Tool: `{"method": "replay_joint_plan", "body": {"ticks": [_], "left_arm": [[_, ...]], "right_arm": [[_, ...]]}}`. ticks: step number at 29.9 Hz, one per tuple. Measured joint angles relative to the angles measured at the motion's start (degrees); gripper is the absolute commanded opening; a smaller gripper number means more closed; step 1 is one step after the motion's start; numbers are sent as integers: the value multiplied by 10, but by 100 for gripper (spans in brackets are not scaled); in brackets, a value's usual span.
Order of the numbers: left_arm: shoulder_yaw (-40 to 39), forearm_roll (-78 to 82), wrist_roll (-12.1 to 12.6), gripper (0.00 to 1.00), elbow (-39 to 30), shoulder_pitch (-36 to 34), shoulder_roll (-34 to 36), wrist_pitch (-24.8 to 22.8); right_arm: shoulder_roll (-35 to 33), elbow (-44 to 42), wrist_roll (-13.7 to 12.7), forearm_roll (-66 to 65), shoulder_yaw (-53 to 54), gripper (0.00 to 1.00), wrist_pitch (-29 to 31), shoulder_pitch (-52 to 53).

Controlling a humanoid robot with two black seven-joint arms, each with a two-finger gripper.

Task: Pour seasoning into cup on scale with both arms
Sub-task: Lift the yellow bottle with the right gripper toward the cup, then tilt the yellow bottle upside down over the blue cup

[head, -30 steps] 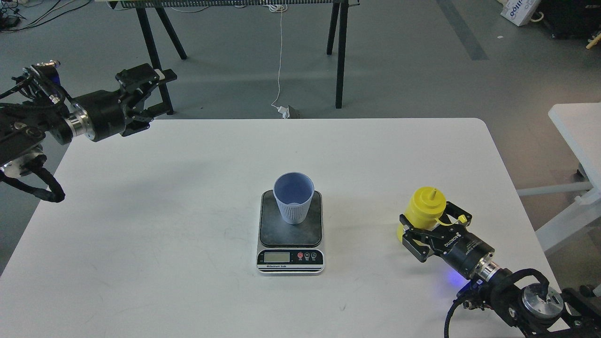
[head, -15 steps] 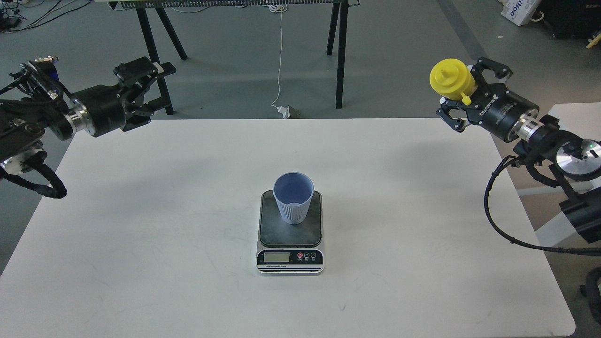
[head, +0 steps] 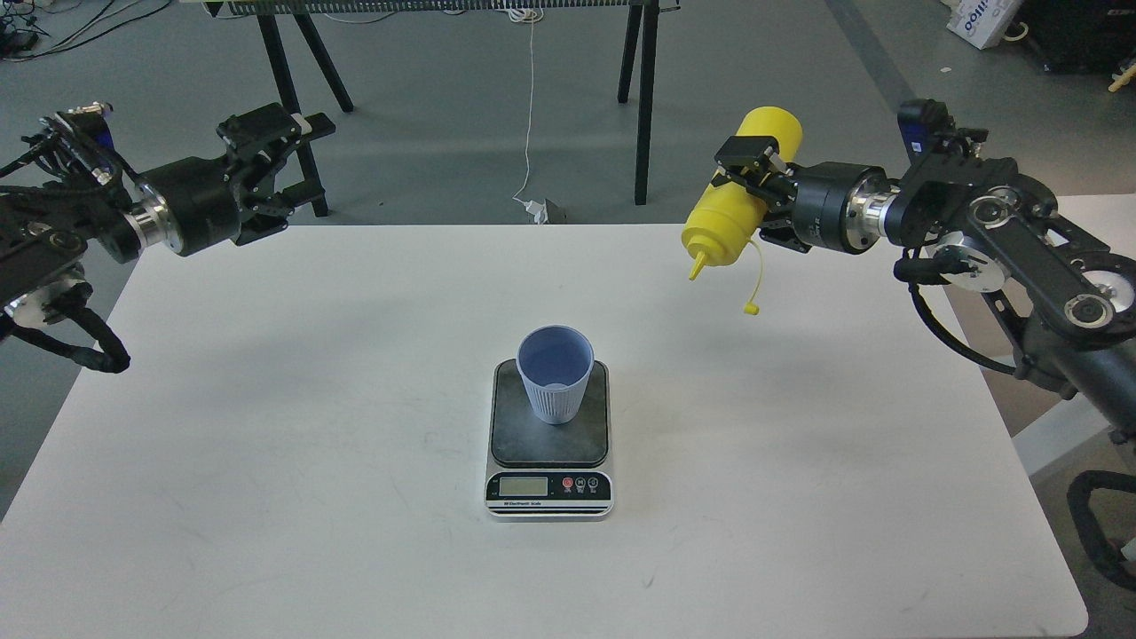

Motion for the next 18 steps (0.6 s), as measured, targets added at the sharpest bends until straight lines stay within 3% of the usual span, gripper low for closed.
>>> {"method": "replay_joint_plan", "body": {"ticks": [18], "left_arm": [[1,1,0,99,0,0,-13,0]], "right_arm": [[91,9,24,-117,-44,1,-1,33]]}}
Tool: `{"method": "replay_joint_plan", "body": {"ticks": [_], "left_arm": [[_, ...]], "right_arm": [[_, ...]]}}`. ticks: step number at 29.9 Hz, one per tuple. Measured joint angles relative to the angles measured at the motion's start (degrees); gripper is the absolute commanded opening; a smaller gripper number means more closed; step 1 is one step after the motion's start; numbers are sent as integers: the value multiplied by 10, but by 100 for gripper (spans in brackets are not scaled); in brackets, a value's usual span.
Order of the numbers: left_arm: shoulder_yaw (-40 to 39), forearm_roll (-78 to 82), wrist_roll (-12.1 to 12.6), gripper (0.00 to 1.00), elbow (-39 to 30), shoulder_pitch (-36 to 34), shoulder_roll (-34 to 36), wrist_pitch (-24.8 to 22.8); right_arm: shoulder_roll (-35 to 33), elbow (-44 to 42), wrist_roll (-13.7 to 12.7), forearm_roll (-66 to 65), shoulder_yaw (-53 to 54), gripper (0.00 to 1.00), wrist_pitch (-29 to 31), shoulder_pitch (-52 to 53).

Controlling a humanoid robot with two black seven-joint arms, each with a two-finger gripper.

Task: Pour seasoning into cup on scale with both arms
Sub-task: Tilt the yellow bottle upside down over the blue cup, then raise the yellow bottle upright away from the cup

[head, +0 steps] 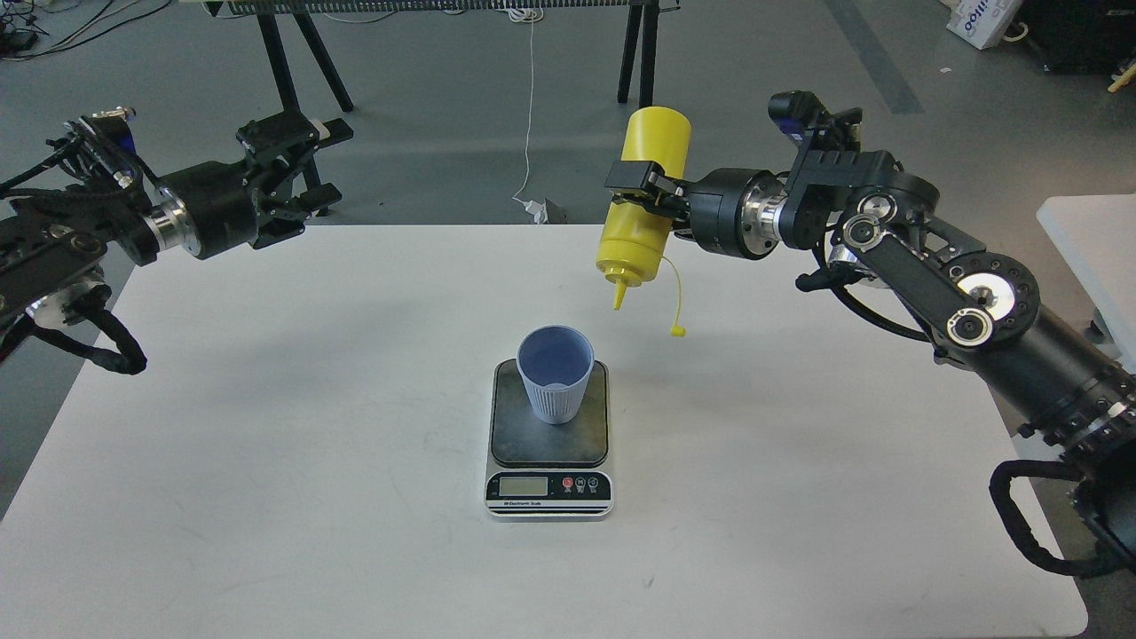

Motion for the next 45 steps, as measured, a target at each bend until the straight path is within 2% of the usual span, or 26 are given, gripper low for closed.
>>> {"method": "replay_joint_plan", "body": {"ticks": [10,16,24,38,45], "left_arm": [[0,0,0,99,0,1,0,0],[1,0,0,99,0,2,1,0],[1,1,0,99,0,3,1,0],[1,2,0,99,1,8,0,0],[1,2,0,99,6,9,0,0]], "right_arm": [[51,-25,46,-9,-39,1,-1,0],[74,-43,90,-63,-39,1,-35,0],[79,-54,128,-136,-49,1,-56,1],[114,-103,164,-195,-76,1,-108,0],[115,-107,168,-206,-83,1,-120,1]]}}
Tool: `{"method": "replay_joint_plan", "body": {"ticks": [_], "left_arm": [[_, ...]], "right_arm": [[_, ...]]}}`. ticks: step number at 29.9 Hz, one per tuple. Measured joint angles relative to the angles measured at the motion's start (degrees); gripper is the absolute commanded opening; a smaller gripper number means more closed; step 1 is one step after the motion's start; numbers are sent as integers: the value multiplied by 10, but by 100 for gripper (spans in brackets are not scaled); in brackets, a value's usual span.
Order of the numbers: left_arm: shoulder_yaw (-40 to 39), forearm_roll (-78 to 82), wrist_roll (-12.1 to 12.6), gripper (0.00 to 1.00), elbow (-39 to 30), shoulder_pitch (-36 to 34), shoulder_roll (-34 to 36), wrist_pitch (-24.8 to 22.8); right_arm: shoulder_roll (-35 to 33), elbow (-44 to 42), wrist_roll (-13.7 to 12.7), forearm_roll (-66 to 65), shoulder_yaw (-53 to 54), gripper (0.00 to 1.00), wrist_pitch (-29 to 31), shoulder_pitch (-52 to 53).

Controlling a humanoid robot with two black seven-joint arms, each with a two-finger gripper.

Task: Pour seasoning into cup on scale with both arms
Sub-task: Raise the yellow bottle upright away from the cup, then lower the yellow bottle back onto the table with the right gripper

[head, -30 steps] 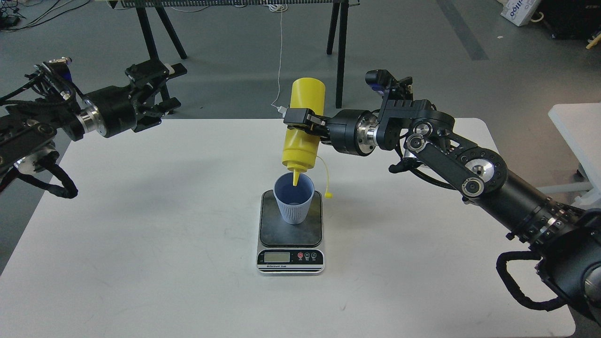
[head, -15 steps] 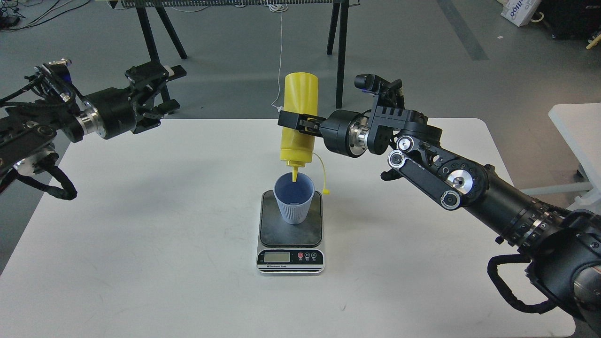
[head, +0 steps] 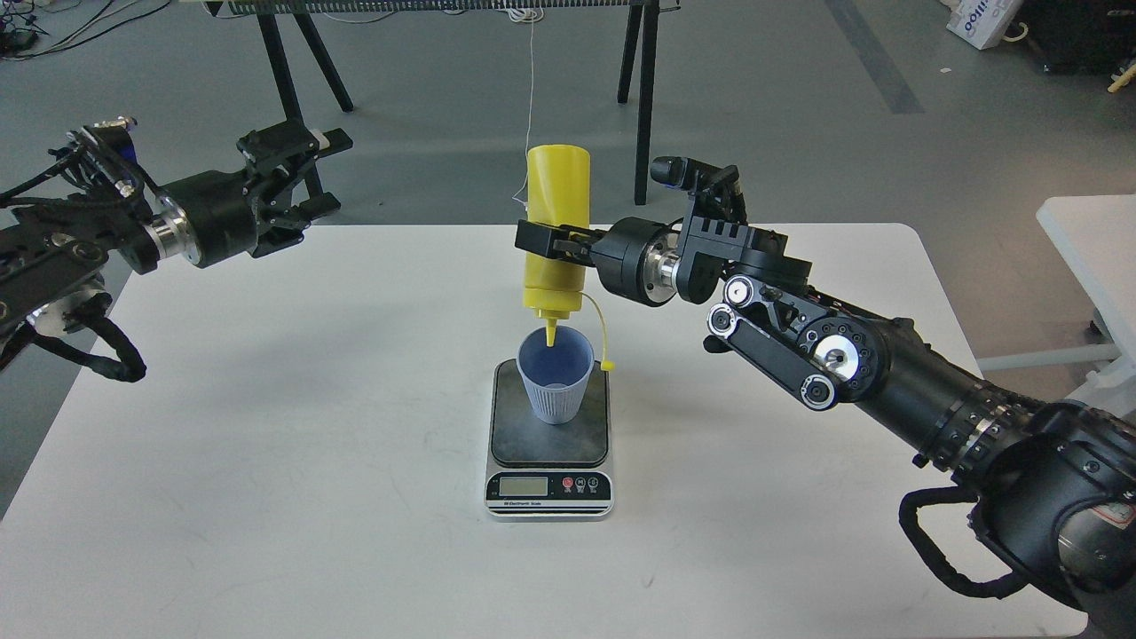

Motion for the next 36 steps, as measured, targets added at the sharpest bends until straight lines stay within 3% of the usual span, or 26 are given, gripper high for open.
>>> {"method": "replay_joint_plan", "body": {"ticks": [9,13,21,28,32,36], "left_arm": [[1,0,0,99,2,0,-8,0],[3,0,0,99,2,0,-8,0],[6,2,0,99,11,-1,-7,0],[7,3,0,99,18,-4,-7,0],[7,3,0,99,20,-4,-7,0],[7,3,0,99,23,-2,-10,0]], "right_arm": [[0,-2,-7,61,45,2,1,20],[-7,0,-28,148,95,2,6,44],[-94,0,-139,472,214,2,22,56],[-176,39,-247,818,323,3,24,-55],[-209,104,-282,986,370,3,27,-157],[-212,183,-302,1043,431,4,44,-289]]}}
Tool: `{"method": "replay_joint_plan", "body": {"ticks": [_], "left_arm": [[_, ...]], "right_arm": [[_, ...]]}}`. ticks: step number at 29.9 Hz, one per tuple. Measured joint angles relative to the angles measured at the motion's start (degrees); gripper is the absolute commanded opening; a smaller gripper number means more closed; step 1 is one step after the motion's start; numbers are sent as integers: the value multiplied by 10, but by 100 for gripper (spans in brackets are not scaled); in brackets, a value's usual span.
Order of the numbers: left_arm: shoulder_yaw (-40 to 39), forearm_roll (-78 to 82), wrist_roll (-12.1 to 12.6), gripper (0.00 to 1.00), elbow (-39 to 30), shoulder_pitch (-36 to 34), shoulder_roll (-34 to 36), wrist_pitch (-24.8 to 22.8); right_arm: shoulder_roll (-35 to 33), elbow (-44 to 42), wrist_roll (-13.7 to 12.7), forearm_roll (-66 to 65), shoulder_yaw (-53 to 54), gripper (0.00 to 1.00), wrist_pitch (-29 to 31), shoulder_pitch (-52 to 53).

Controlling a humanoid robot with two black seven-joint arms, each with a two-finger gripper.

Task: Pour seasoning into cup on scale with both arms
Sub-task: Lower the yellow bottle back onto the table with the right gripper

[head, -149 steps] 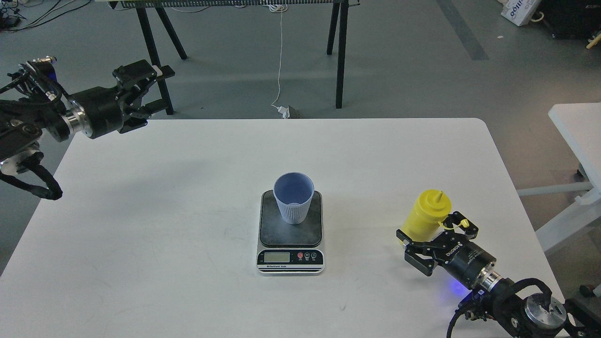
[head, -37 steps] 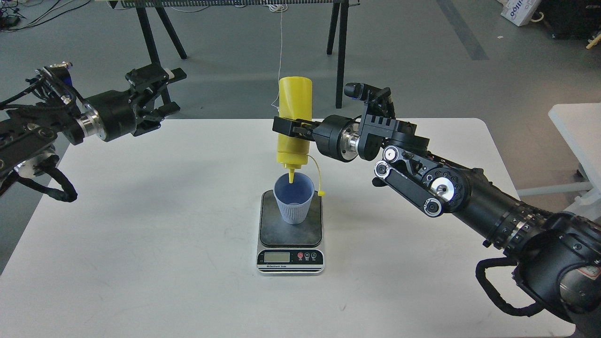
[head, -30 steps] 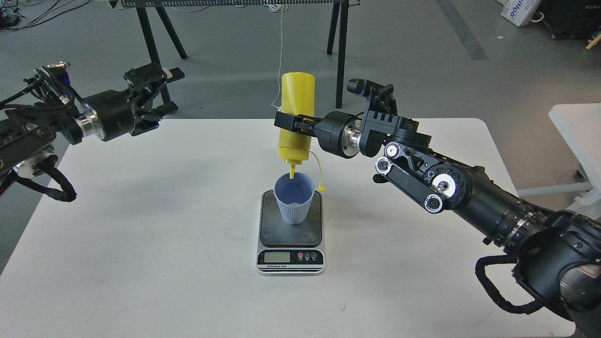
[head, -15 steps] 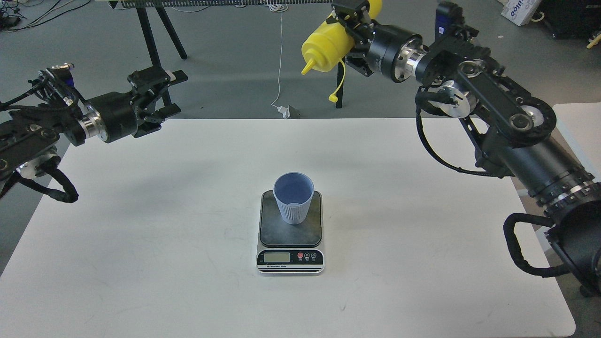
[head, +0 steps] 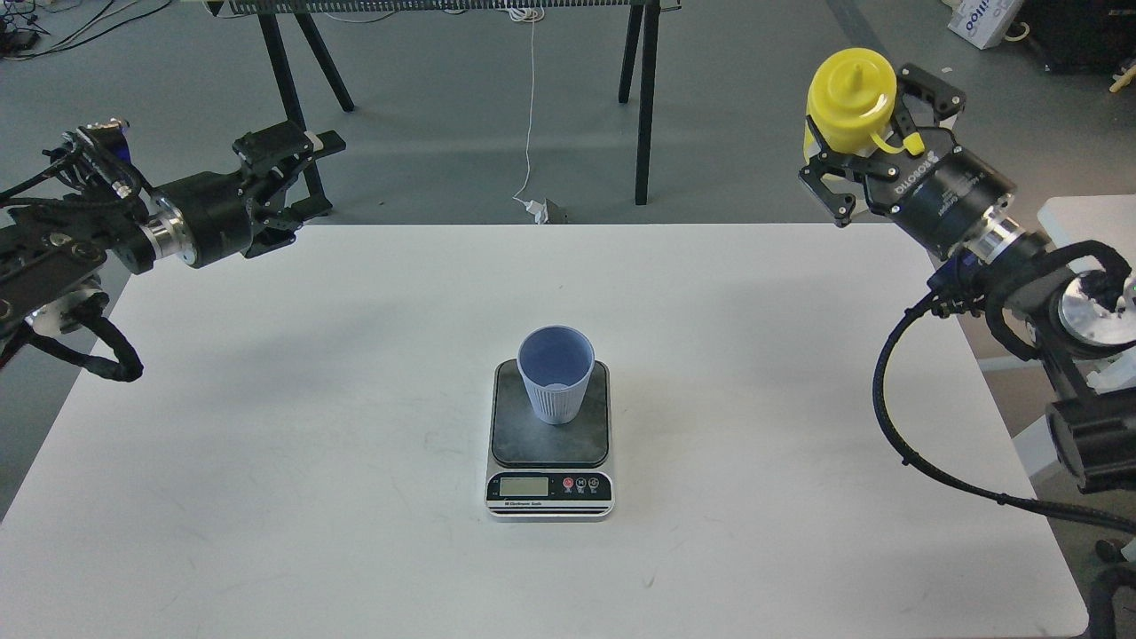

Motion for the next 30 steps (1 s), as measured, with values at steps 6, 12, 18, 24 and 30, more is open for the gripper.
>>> {"method": "replay_joint_plan", "body": {"ticks": [6,12,18,24,30], "left_arm": [[0,0,0,99,0,0,-5,0],[1,0,0,99,0,2,-5,0],[1,0,0,99,0,2,-4,0],[1,0,0,99,0,2,-4,0],[1,0,0,99,0,2,-4,0]], "right_arm": [[1,56,-5,74,25,6,44,-144],[24,8,-5,110,33,7,75,-196],[38,-103,-5,111,15,11,76,-195],[65,-135,-5,109,-21,11,76,-193],[88,-135,-5,107,-47,13,76,-193]]}}
